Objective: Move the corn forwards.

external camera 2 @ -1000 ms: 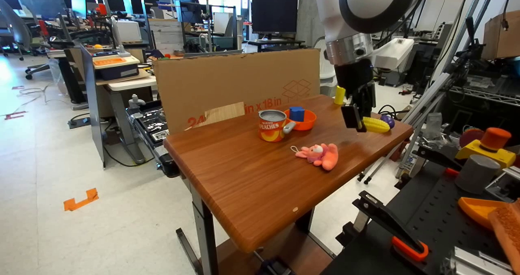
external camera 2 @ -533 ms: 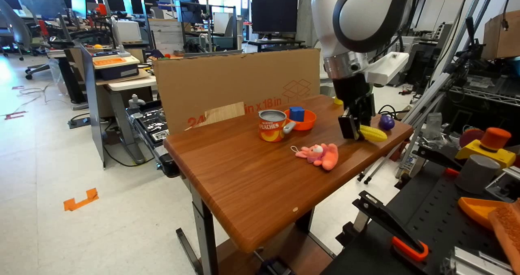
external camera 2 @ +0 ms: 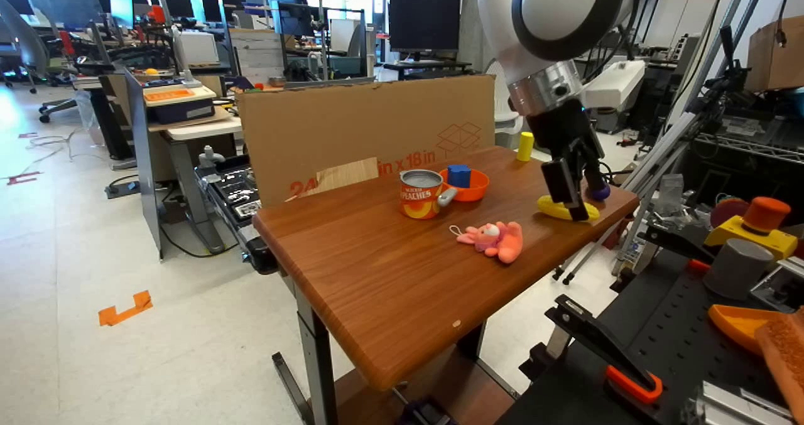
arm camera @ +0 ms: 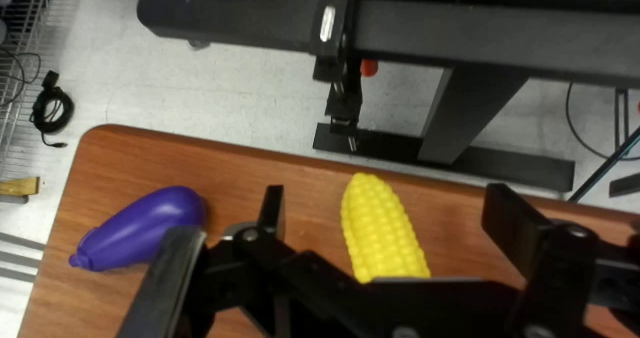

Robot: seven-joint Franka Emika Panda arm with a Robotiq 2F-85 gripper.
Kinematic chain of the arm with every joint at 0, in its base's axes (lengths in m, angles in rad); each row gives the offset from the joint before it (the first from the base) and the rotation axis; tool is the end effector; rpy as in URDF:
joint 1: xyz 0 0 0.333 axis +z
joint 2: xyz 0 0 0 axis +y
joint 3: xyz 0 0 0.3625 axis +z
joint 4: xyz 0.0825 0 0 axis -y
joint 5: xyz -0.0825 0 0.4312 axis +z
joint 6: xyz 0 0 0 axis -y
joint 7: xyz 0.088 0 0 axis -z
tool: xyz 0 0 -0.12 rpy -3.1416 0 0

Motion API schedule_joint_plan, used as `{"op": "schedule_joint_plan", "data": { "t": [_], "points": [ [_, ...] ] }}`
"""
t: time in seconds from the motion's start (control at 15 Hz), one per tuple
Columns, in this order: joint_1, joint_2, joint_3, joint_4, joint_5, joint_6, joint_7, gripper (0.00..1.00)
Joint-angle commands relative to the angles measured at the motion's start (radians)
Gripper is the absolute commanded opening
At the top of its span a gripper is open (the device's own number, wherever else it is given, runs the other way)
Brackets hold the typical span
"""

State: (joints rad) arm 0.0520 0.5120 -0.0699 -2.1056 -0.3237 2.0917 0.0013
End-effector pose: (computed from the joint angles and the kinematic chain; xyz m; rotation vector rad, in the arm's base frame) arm 0.5552 -0.0311 0.1315 2.7657 0.3035 -0.7511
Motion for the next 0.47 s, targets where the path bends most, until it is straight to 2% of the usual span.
{"op": "schedule_joint_plan", "data": {
  "t": [0.0, 0.07, 0.13, 0.4],
  "points": [
    [-0.008, -0.165, 0.033, -0.070, 0.014, -0.169, -0.075, 1.00],
    [-0.009, -0.207, 0.039, -0.086, 0.009, -0.202, -0.087, 1.00],
    [-0.011, -0.102, 0.034, -0.024, -0.004, -0.154, -0.044, 1.00],
    [-0.013, -0.198, 0.044, -0.071, -0.003, -0.194, -0.066, 1.00]
  ]
}}
